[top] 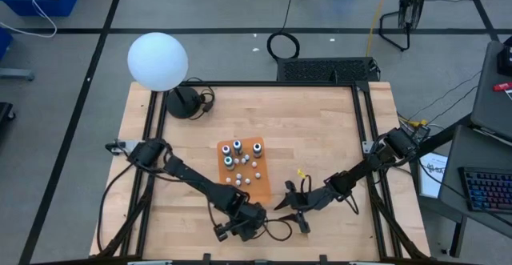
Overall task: Pick & Place food coloring
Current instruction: Put the small orange food coloring bottle into the orange bin
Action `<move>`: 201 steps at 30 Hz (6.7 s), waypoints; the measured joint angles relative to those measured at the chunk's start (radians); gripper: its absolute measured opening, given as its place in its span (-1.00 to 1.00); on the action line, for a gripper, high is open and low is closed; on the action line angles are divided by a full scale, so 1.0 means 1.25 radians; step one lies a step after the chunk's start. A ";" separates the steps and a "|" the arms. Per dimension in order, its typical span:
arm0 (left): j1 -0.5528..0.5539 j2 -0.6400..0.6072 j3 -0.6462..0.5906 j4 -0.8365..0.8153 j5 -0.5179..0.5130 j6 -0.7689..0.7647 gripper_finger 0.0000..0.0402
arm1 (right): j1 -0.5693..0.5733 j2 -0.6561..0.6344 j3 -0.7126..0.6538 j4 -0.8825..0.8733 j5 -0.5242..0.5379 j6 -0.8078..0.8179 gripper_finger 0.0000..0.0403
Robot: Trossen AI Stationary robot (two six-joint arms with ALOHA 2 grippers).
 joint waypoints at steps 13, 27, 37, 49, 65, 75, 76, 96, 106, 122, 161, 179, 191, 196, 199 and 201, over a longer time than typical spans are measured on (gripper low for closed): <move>-0.043 -0.191 0.003 -0.041 -0.438 -0.060 -0.68 | 0.000 -0.027 0.000 0.062 0.088 -0.169 -0.21; 0.020 -0.180 0.002 -0.037 -0.769 -0.054 -0.68 | -0.010 -0.056 0.001 0.083 0.402 -0.471 -0.21; 0.051 -0.180 0.002 0.012 -0.761 -0.031 -0.69 | -0.056 -0.056 0.001 0.112 0.402 -0.502 -0.21; 0.069 -0.180 0.002 0.009 -0.728 -0.040 -0.69 | -0.085 -0.056 0.000 0.134 0.402 -0.519 -0.21; 0.075 -0.183 0.004 0.014 -0.717 -0.111 -0.60 | -0.050 -0.055 -0.001 0.147 0.418 -0.592 -0.80; 0.064 -0.216 0.003 -0.011 -0.653 -0.218 -0.59 | -0.042 -0.065 0.016 0.117 0.399 -0.576 -0.80; 0.064 -0.224 0.003 -0.013 -0.632 -0.224 -0.59 | -0.041 -0.066 0.026 0.104 0.400 -0.576 -0.80; 0.041 -0.365 -0.046 -0.045 -0.492 -0.235 -0.59 | -0.031 -0.065 0.208 -0.228 0.418 -0.576 -0.98; 0.058 -0.361 -0.093 -0.002 -0.505 -0.242 -0.59 | -0.031 -0.065 0.208 -0.230 0.423 -0.607 -0.80; 0.064 -0.362 -0.093 0.025 -0.559 -0.235 -0.59 | -0.037 -0.065 0.208 -0.127 0.524 -0.674 -0.16; 0.089 -0.362 -0.092 0.032 -0.552 -0.303 -0.59 | -0.030 -0.065 0.207 -0.099 0.524 -0.729 -0.79; 0.084 -0.377 -0.092 0.019 -0.560 -0.318 0.25 | -0.032 -0.065 0.207 -0.097 0.535 -0.730 -0.80; 0.064 -0.677 -0.350 0.137 -0.641 -0.399 0.49 | -0.034 -0.081 0.446 -0.681 0.426 -0.568 -0.80; 0.069 -0.785 -0.506 0.289 -0.684 -0.402 0.49 | -0.069 -0.081 0.660 -1.024 0.291 -0.488 -0.80; 0.072 -0.825 -0.574 0.358 -0.698 -0.392 0.49 | -0.104 -0.068 0.762 -1.155 0.198 -0.436 -0.80; 0.076 -0.839 -0.613 0.396 -0.697 -0.380 0.49 | -0.126 -0.048 0.810 -1.223 0.153 -0.435 -0.80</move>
